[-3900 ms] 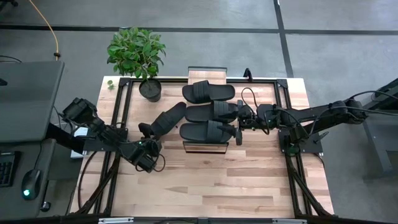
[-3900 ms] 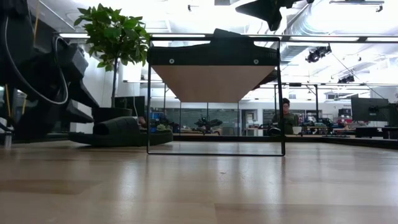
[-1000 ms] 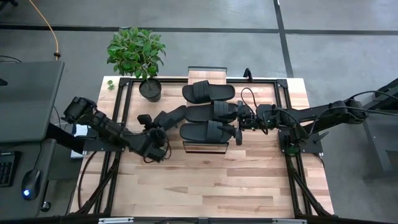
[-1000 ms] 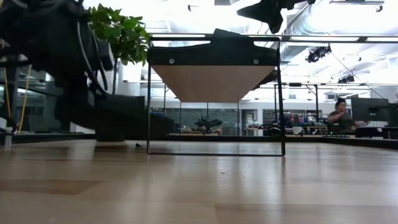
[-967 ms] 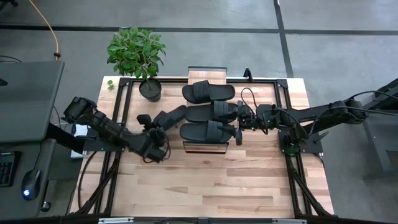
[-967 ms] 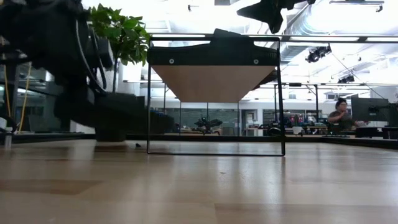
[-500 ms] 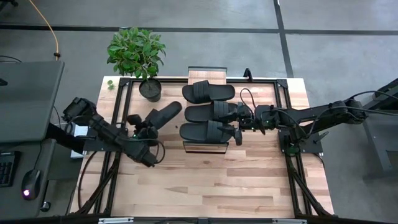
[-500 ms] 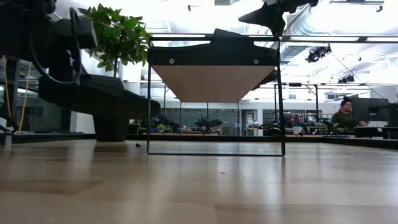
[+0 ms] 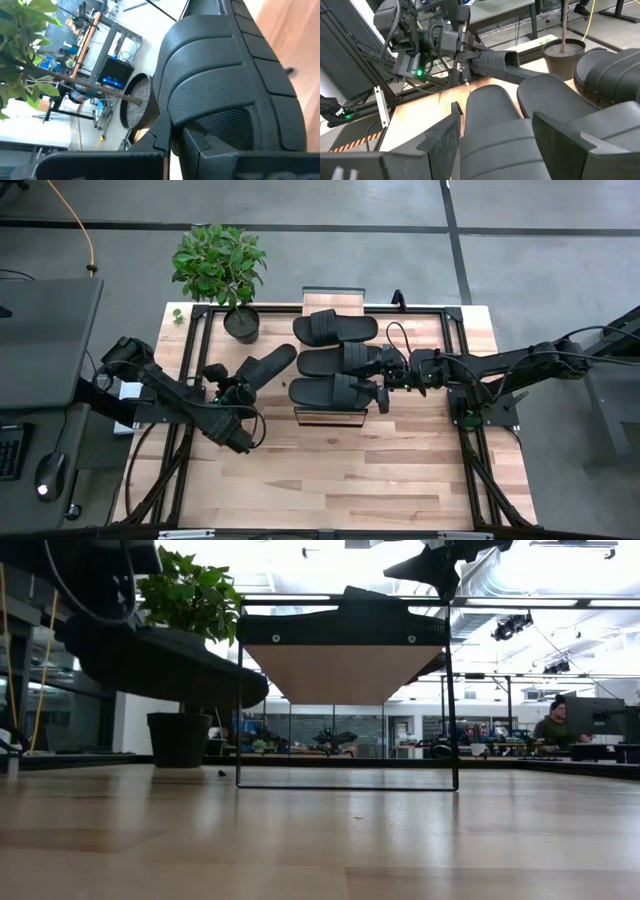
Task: Pick and place slides into the shelf
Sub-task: Put the black slipper on the shelf
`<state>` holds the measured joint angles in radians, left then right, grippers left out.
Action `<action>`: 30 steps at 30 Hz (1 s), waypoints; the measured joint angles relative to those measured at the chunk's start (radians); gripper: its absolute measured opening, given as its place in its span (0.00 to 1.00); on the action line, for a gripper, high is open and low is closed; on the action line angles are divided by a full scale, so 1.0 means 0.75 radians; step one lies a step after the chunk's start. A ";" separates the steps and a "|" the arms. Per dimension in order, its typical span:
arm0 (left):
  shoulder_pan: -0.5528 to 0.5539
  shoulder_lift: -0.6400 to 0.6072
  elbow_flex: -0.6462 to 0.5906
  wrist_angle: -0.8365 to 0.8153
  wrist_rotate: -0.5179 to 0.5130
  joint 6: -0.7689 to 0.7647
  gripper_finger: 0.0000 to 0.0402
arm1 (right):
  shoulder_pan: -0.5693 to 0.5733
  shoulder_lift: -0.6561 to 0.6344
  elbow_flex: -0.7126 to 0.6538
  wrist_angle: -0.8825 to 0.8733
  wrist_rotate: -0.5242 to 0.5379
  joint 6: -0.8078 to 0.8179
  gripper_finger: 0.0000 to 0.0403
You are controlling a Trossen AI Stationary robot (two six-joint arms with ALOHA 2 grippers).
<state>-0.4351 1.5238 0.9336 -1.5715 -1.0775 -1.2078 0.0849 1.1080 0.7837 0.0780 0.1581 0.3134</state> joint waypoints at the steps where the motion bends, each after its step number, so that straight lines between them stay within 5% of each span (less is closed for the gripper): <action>1: 0.000 0.000 0.009 0.001 0.000 0.008 0.00 | 0.000 0.000 0.000 0.000 0.000 0.000 0.59; 15: 0.004 0.000 0.029 0.000 0.053 0.034 0.00 | 0.000 0.000 0.000 0.000 0.000 -0.005 0.59; 30: 0.004 0.000 0.257 -0.001 0.055 0.105 0.00 | 0.000 0.000 0.000 -0.019 0.001 -0.006 0.59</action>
<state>-0.4324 1.5238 1.1267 -1.5722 -1.0359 -1.1290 0.0849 1.1081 0.7837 0.0636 0.1585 0.3092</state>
